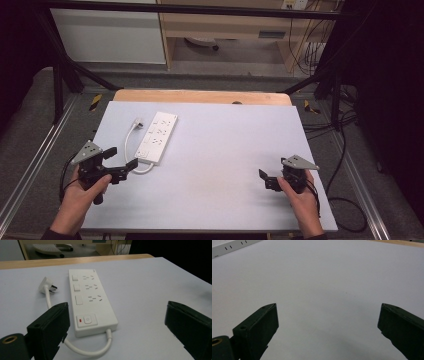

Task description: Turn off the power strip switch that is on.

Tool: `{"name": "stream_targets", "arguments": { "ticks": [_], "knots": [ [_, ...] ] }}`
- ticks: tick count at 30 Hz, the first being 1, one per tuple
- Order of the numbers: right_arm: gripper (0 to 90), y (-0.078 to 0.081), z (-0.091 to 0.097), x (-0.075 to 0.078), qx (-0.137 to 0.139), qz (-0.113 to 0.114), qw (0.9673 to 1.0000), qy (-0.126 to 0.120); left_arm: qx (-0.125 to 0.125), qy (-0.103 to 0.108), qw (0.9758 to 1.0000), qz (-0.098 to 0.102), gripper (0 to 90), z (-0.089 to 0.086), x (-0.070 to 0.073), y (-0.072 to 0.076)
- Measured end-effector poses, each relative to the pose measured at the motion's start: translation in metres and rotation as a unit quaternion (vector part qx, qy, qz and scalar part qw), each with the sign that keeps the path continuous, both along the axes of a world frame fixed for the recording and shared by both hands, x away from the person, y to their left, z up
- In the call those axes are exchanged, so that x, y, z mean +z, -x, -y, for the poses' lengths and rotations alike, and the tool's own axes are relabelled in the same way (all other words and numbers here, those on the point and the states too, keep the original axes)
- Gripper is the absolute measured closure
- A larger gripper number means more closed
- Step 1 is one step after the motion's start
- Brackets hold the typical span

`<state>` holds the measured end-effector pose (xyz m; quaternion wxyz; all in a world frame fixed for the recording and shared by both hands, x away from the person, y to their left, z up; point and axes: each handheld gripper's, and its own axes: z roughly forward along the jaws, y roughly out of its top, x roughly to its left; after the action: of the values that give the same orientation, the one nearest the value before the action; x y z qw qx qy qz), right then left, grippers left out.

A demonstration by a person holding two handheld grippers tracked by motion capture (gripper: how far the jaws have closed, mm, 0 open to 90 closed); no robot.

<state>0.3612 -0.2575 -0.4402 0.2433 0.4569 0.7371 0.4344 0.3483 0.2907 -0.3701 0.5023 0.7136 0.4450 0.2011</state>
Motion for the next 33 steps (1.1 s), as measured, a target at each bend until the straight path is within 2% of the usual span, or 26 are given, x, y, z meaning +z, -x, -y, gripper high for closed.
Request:
{"name": "stream_targets", "arguments": {
  "ticks": [33],
  "knots": [
    [3.6, 0.000, 0.001, 0.001, -0.002, 0.003, 1.0000, -0.006, -0.010, -0.004, 0.9999, 0.009, 7.4, 0.012, 0.019, -0.031]
  ]
}}
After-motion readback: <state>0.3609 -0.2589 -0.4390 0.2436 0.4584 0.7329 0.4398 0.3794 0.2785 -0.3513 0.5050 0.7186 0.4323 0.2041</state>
